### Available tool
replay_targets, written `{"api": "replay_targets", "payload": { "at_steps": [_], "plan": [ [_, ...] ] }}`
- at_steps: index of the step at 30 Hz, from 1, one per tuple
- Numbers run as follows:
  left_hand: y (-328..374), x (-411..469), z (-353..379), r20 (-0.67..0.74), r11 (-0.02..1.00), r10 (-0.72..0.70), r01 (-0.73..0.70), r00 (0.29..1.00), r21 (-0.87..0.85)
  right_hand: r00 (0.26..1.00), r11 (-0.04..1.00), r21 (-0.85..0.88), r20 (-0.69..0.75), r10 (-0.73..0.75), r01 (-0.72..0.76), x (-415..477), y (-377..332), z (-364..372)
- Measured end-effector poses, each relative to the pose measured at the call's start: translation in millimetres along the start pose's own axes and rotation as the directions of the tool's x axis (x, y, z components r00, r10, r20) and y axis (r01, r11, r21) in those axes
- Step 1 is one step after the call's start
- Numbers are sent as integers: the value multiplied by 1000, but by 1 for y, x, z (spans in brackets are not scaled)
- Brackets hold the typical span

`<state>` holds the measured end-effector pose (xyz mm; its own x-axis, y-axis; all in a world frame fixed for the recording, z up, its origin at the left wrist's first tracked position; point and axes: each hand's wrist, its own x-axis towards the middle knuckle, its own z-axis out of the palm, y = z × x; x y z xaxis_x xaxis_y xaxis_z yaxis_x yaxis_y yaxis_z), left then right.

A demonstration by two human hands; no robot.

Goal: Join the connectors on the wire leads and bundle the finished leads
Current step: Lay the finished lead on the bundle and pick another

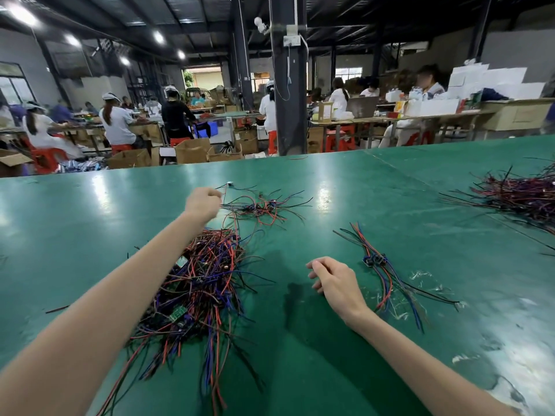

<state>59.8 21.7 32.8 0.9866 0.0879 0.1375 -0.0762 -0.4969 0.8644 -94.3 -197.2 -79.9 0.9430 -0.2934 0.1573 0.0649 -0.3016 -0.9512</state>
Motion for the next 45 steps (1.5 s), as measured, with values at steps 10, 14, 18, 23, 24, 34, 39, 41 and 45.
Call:
{"api": "replay_targets", "payload": {
  "at_steps": [10, 14, 18, 23, 24, 34, 39, 41, 45],
  "plan": [
    [-83, -21, -67, 142, 687, -89, -42, 986, 725, 999, 993, -115, 38, -21, 25, 0, 1, 0],
    [-92, -26, -65, -16, 770, -11, 19, 1000, 638, 999, 991, -128, 49, -19, 25, -1, 2, -1],
    [-97, -28, -65, -51, 781, -7, 37, 999, 623, 999, 992, -124, 40, -19, 24, 0, 3, 0],
    [-97, -29, -68, -86, 831, 10, 39, 996, 555, 999, 993, -117, 43, -11, 16, 1, 3, -1],
    [-94, -29, -68, -96, 841, 31, 26, 995, 541, 999, 993, -118, 45, -12, 17, 1, 4, -1],
    [-6, -65, -59, -363, 839, 541, -519, 758, 164, 998, 988, -149, 57, -28, 37, 2, 6, 0],
    [14, -76, -41, -257, 869, 483, -495, 837, 19, 997, 982, -179, 56, -48, 57, 2, 6, 0],
    [13, -75, -39, -193, 902, 427, -430, 883, 29, 997, 981, -184, 60, -47, 57, 1, 5, 0],
    [6, -77, -40, -209, 928, 371, -368, 905, 55, 997, 979, -191, 61, -57, 68, 2, 5, 0]
  ]
}}
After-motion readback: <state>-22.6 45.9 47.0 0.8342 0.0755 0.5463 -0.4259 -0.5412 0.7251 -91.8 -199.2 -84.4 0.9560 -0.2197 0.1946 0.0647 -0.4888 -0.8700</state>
